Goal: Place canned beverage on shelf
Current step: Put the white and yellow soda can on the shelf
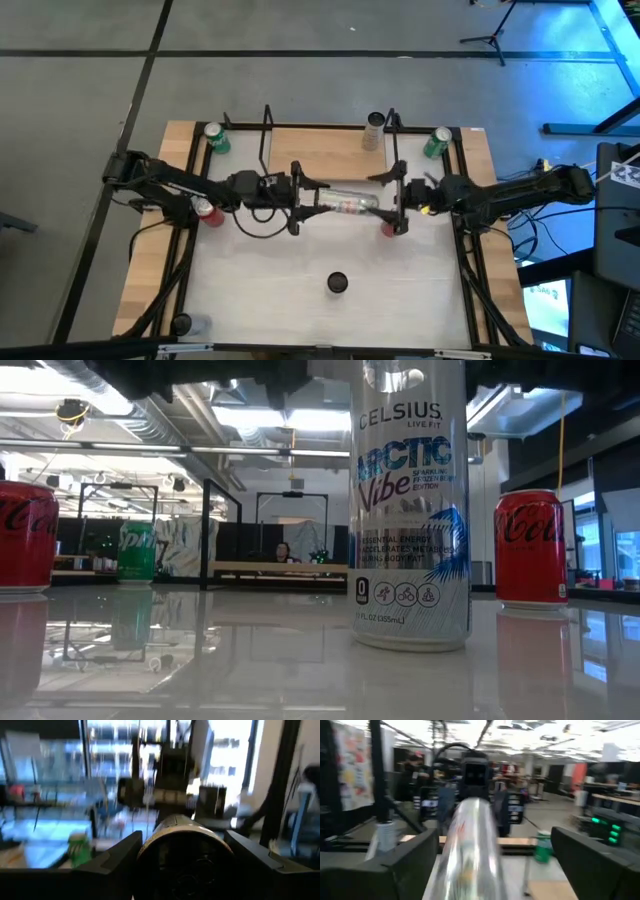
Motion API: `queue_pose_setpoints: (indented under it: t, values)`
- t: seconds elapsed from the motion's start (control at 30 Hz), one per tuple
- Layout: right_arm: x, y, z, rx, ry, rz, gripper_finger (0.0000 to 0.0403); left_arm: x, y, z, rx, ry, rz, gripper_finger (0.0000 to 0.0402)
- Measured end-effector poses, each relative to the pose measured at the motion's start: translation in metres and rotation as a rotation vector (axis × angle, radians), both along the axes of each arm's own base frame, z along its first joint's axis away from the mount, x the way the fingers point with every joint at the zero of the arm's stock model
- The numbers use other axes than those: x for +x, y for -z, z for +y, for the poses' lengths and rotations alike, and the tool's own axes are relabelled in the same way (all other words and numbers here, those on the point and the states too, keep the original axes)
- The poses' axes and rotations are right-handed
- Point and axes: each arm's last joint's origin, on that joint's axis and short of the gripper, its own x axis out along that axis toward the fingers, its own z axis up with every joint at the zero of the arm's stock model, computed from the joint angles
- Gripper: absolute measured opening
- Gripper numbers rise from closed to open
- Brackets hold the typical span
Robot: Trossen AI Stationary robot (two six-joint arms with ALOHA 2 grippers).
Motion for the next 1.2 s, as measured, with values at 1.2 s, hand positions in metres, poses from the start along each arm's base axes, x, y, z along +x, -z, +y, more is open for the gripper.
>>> queue_pose_setpoints:
  t: [1.2]
  values:
    - [-0.032,0.017,-0.009,0.052,0.214,0.320,0.0271,0.104,-0.107,0.138,-0.092,-0.162,0.949,0.0245]
